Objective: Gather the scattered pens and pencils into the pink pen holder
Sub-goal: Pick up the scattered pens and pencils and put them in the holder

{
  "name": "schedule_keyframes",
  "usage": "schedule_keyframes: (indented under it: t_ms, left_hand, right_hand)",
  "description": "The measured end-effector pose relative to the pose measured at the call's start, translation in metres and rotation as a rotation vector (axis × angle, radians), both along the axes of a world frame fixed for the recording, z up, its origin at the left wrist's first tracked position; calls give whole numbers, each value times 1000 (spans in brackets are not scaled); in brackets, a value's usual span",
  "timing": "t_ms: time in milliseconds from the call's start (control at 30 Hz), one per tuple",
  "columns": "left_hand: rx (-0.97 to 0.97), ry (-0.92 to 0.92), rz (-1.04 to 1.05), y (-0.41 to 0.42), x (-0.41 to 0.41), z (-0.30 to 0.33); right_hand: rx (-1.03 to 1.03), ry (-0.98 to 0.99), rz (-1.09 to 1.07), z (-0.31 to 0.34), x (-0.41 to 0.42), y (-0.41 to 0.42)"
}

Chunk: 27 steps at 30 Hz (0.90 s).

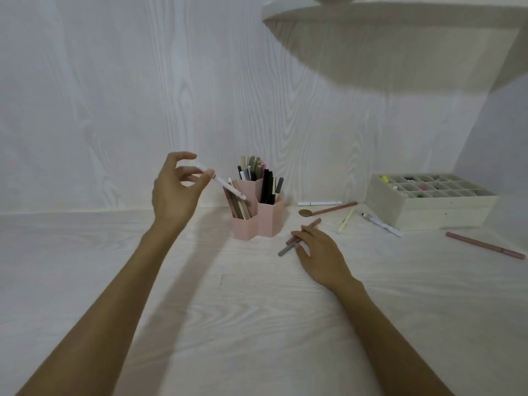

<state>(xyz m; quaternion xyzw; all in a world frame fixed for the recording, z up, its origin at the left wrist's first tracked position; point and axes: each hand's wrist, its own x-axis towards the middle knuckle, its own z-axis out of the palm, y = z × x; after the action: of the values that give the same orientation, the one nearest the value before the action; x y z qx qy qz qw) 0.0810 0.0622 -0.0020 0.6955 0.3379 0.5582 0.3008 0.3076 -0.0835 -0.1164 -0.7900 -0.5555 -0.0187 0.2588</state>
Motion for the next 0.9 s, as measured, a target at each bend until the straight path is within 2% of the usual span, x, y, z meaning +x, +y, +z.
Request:
schedule_keyframes:
  t_ms: [100, 267, 500, 633, 700, 833, 900]
  left_hand:
    - [55, 172, 62, 7, 18, 14]
    - [23, 357, 98, 12, 41, 6]
    - [93, 472, 127, 9, 53, -20]
    - [273, 634, 107, 9, 59, -28]
    - [297, 627, 97, 6, 61, -33]
    - [142, 464, 75, -5, 59, -46]
    - [149, 419, 100, -14, 57, -52]
  right_hand:
    - [66, 15, 0, 0, 2, 0]
    - [95, 57, -18, 3, 2, -2]
    - [93, 93, 110, 10, -5, -6]
    - [128, 164, 130, 11, -6, -8]
    - [124, 223, 126, 10, -5, -9]
    - [96, 262, 134, 8, -4, -8]
    - [97, 263, 132, 8, -4, -7]
